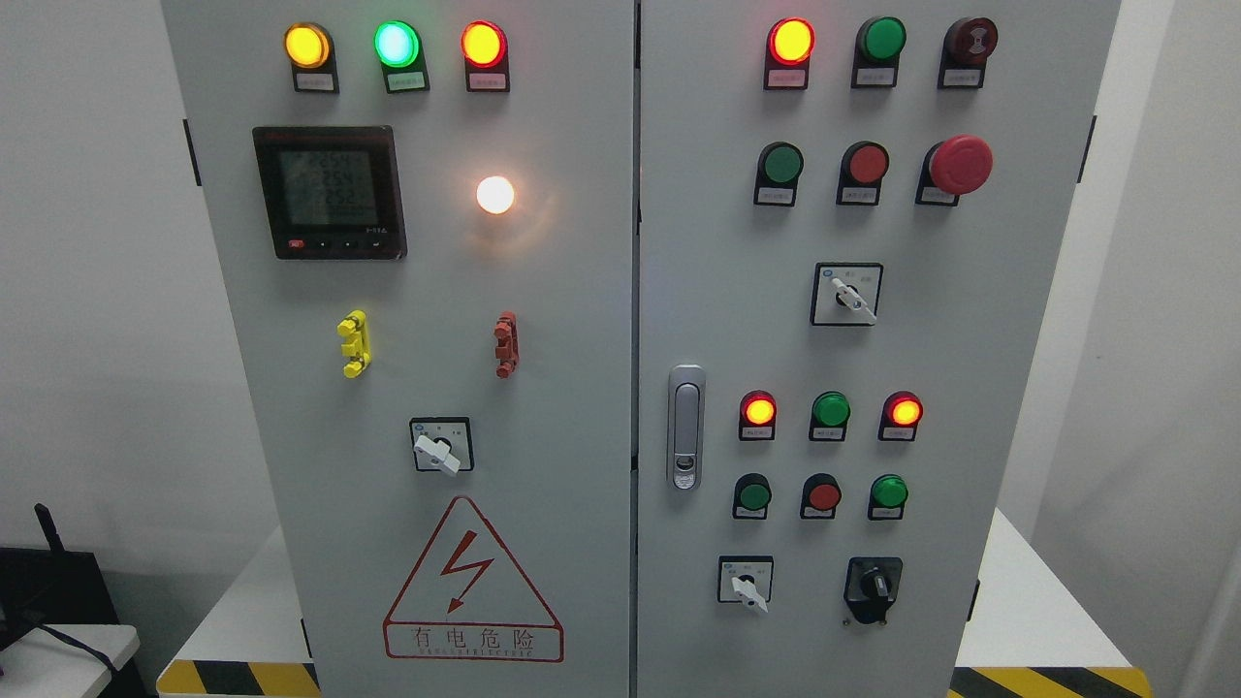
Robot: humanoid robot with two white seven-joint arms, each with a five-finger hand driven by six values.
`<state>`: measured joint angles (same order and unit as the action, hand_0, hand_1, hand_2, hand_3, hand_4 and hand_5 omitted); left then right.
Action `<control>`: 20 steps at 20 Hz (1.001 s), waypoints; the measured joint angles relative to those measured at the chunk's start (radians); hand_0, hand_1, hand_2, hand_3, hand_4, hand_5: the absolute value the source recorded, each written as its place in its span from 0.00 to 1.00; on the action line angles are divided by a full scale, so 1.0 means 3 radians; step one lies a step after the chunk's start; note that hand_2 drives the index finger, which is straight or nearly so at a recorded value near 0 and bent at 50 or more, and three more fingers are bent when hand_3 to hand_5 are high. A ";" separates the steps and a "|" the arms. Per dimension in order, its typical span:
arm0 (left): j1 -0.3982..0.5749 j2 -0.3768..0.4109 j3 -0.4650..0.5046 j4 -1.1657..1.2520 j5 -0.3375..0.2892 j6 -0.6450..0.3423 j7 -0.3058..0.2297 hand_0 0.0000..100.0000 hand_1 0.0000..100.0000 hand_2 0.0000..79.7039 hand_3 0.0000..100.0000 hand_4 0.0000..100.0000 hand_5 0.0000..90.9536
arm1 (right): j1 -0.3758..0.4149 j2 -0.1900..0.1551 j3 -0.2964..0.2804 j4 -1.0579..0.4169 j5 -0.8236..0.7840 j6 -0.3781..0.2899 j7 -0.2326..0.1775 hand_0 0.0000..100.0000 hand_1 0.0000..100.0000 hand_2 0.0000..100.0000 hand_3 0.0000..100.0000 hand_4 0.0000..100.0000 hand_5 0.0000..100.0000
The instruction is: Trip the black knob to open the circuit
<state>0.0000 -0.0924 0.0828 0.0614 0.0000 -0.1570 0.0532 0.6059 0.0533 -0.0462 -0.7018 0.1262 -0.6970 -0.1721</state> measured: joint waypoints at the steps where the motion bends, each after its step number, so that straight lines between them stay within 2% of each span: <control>1: 0.0000 0.0000 0.0000 0.0000 0.0000 0.0000 0.0000 0.12 0.39 0.00 0.00 0.00 0.00 | 0.0028 -0.0001 0.0014 -0.0057 0.0001 -0.0093 -0.0034 0.25 0.53 0.18 0.55 0.63 0.71; 5: 0.0000 0.0000 0.0000 0.0000 0.0000 0.0000 0.0000 0.12 0.39 0.00 0.00 0.00 0.00 | 0.0147 -0.0029 0.0056 -0.0304 0.0005 -0.0243 -0.0159 0.28 0.57 0.24 0.62 0.69 0.79; 9: 0.0000 0.0000 0.0000 0.0000 0.0000 0.0000 0.0000 0.12 0.39 0.00 0.00 0.00 0.00 | 0.0283 -0.0074 0.0086 -0.0572 0.0006 -0.0282 -0.0205 0.30 0.60 0.27 0.65 0.75 0.87; 15: 0.0000 0.0000 0.0000 0.0000 0.0000 0.0000 0.0000 0.12 0.39 0.00 0.00 0.00 0.00 | 0.0356 -0.0123 0.0117 -0.0884 0.0005 -0.0294 -0.0262 0.30 0.59 0.28 0.67 0.77 0.89; 20: 0.0000 0.0000 0.0000 0.0000 0.0000 0.0000 0.0000 0.12 0.39 0.00 0.00 0.00 0.00 | 0.0371 -0.0256 0.0129 -0.1142 -0.0006 -0.0294 -0.0404 0.32 0.56 0.29 0.68 0.79 0.90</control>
<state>0.0000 -0.0924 0.0828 0.0614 0.0000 -0.1570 0.0531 0.7171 -0.0236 -0.0075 -1.0442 0.1243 -0.7852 -0.2933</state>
